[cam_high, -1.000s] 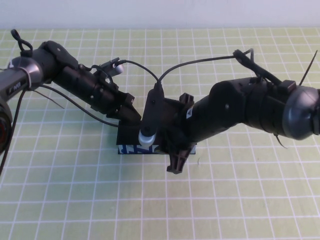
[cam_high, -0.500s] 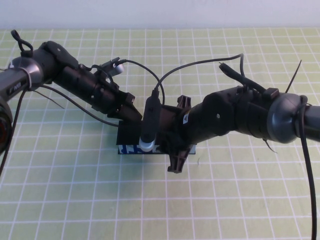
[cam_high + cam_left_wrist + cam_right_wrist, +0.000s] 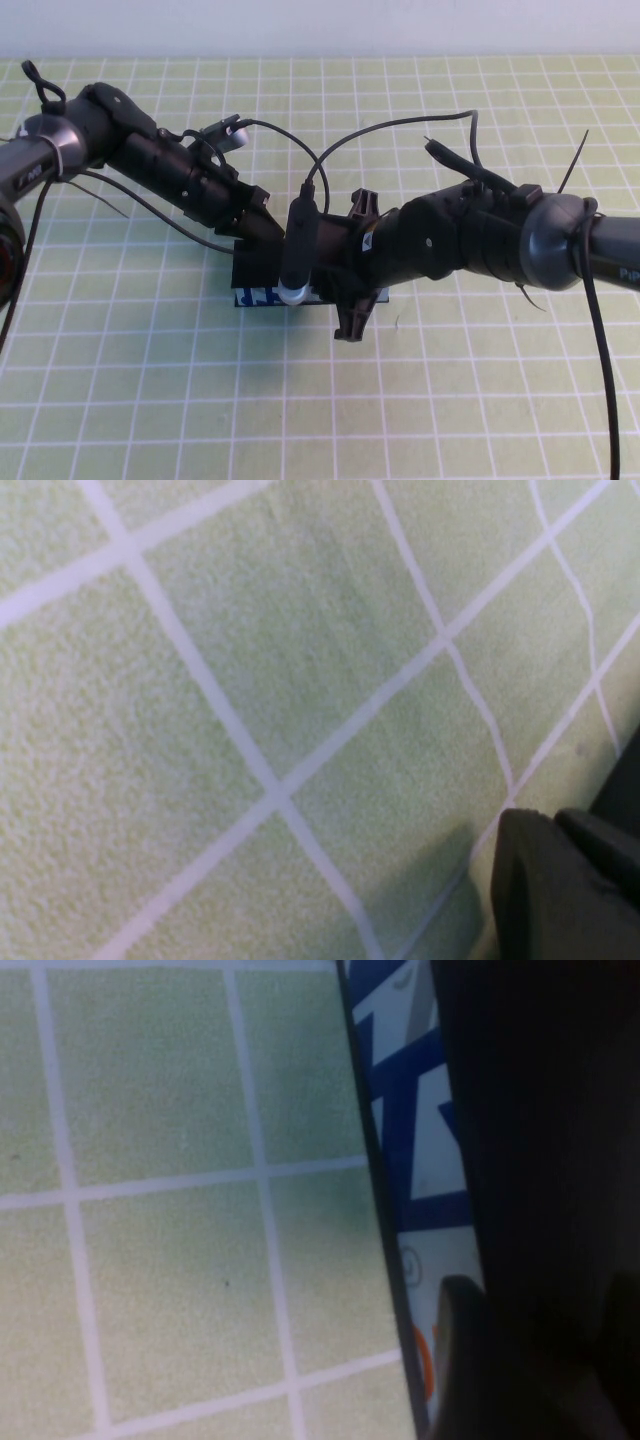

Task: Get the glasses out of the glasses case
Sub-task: Pick up the glasses from the glasses case

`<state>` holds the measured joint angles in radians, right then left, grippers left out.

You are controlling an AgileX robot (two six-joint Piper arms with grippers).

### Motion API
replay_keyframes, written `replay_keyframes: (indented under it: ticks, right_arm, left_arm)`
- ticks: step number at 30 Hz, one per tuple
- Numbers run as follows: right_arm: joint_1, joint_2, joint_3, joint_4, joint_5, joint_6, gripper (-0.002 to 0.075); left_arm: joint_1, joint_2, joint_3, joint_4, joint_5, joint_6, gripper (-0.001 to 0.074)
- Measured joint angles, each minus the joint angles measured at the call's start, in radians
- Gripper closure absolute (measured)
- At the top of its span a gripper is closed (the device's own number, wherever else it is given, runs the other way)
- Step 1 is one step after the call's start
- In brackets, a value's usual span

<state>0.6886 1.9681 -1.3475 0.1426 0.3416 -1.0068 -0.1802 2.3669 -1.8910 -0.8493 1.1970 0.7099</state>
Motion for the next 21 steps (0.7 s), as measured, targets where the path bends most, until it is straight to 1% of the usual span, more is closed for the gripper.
replay_keyframes:
  ticks: [3,6,12,21]
  right_arm:
    - [0.000,0.000,0.000,-0.004,-0.010,0.000,0.0501]
    - [0.000,0.002,0.000,-0.008,-0.010,0.000,0.0539]
    - [0.001,0.002,0.000,-0.013,-0.018,-0.005,0.0680]
    - [0.002,-0.035,0.000,-0.003,-0.021,-0.005,0.0717]
  left_arm:
    - [0.000,0.000,0.000,-0.002,0.000,0.006,0.0739]
    - [0.000,0.000,0.000,-0.002,-0.002,0.008,0.0739]
    - [0.002,0.000,-0.002,-0.006,-0.021,0.012,0.0739]
    - [0.003,0.000,-0.002,-0.010,-0.025,0.018,0.0739]
